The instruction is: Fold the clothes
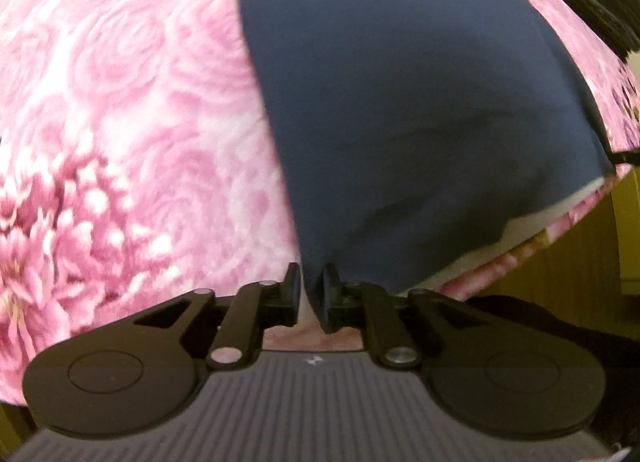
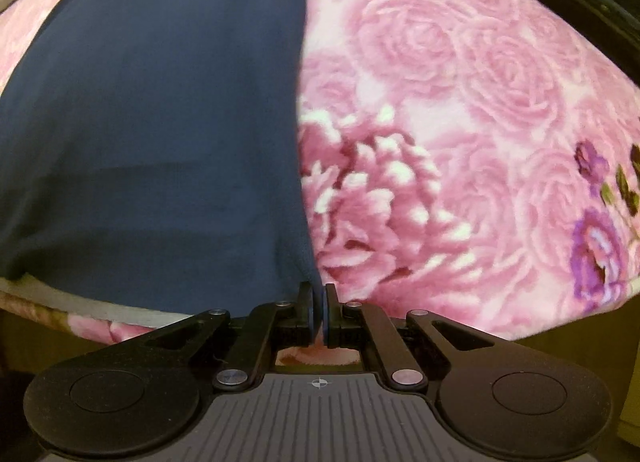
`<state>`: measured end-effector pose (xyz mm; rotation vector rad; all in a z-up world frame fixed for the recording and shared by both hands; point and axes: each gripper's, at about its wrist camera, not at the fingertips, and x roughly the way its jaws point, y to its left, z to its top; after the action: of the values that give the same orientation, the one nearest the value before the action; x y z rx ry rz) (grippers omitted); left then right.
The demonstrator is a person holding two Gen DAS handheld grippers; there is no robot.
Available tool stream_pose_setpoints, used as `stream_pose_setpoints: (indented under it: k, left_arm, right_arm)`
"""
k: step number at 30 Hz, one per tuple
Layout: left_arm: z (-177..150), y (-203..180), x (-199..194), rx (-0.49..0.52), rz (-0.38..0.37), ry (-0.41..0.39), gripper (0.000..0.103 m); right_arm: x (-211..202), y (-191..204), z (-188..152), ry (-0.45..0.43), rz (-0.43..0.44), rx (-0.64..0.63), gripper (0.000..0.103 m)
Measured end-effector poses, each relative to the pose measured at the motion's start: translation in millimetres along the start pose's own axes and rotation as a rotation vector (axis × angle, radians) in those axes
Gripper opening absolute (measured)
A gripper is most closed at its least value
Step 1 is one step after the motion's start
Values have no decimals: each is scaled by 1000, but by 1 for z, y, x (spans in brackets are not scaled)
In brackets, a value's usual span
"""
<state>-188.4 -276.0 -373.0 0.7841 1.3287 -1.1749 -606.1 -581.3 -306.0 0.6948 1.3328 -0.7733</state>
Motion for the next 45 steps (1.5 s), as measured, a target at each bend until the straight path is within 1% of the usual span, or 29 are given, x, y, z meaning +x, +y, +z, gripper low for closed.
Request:
stream_pose_setpoints:
  k: [1,2,3,4,5,7,9,11,12,15,16,19,20,23,25,28,31,34,39,41,43,45]
  left_arm:
    - [-1,1,-2,-3,1,-8,13]
    - [-3,2,-3,-5,3,-17,17]
    - [-5,2,-5,11,8,-26,18]
    - [-7,1,-8,37,18,-40,18]
    - [-10,-1,-10,65,30,-55,20]
    - [-15,-4,-14,125,49,-88,20]
    - [-22,-13,-20,225,72,-136,21]
    - [-30,-26,-26,352,111,-200,27]
    - [-34,-31,-28,408,110,-225,28]
    - [-49,-50,-26,579,113,-291,28]
    - [-54,-56,-23,629,105,-308,29]
    - [-65,-76,-6,711,106,-354,29]
    - [-69,-80,-3,730,108,-374,29]
    - [-72,-88,9,733,118,-422,29]
    - [-78,-90,13,742,129,-445,29]
    - [-90,-107,31,800,170,-501,29]
    - [-99,-121,46,840,211,-554,30]
    - [-105,-132,53,875,249,-599,30]
    - [-121,-150,61,944,311,-681,32]
    - [-129,-156,65,951,358,-689,33]
    - [-134,-158,64,936,370,-673,34]
    - [-139,-164,64,949,391,-661,37]
  right_arm:
    - [-1,1,0,1,-4,-5,0]
    - [-2,3,0,1,-11,-9,6]
    - [-4,4,0,0,-18,-13,24]
    - [-7,5,-2,-15,-43,-16,63]
    - [-13,6,-5,-42,-68,-15,80]
    - [-22,11,-11,-77,-85,-24,80]
    - [-28,21,-17,-106,-93,-32,80]
    - [-34,34,-21,-148,-99,-53,80]
    - [-37,42,-23,-170,-105,-74,80]
    - [-46,72,-27,-244,-92,-184,80]
    - [-46,83,-30,-265,-89,-248,80]
    - [-41,111,-37,-319,-61,-457,80]
    - [-39,118,-40,-334,-53,-516,80]
    - [-25,125,-50,-384,-5,-651,80]
    - [-13,121,-55,-414,46,-698,80]
    - [10,114,-64,-473,103,-765,80]
    - [28,107,-76,-557,127,-823,80]
    - [44,102,-86,-633,150,-845,80]
    - [59,95,-98,-772,151,-856,80]
    - [60,94,-105,-812,127,-842,80]
    - [59,93,-116,-836,89,-816,80]
    - [55,91,-129,-858,59,-790,80]
